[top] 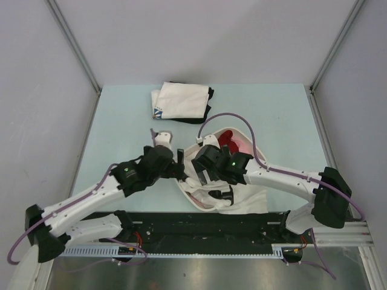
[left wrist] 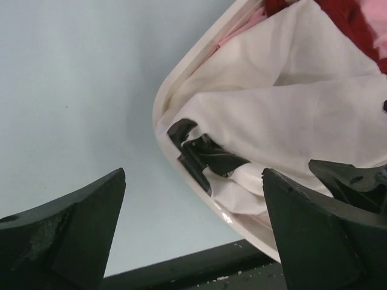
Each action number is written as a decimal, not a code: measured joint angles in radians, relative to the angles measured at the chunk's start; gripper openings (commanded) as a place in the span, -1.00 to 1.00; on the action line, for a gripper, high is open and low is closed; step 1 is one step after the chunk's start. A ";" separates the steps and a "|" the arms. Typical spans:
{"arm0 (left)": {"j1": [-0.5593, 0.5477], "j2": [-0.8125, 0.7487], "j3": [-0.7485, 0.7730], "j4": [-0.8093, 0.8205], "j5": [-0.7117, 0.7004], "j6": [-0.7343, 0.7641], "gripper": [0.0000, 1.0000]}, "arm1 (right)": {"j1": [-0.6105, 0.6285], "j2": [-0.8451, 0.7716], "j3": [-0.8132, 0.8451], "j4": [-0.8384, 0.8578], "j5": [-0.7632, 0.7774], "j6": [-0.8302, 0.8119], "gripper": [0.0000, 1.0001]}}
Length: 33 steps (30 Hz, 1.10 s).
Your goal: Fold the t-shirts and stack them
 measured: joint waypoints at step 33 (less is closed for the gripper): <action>-0.001 -0.096 -0.064 -0.076 0.011 -0.101 0.99 | -0.014 -0.267 0.114 -0.105 0.125 -0.007 -1.00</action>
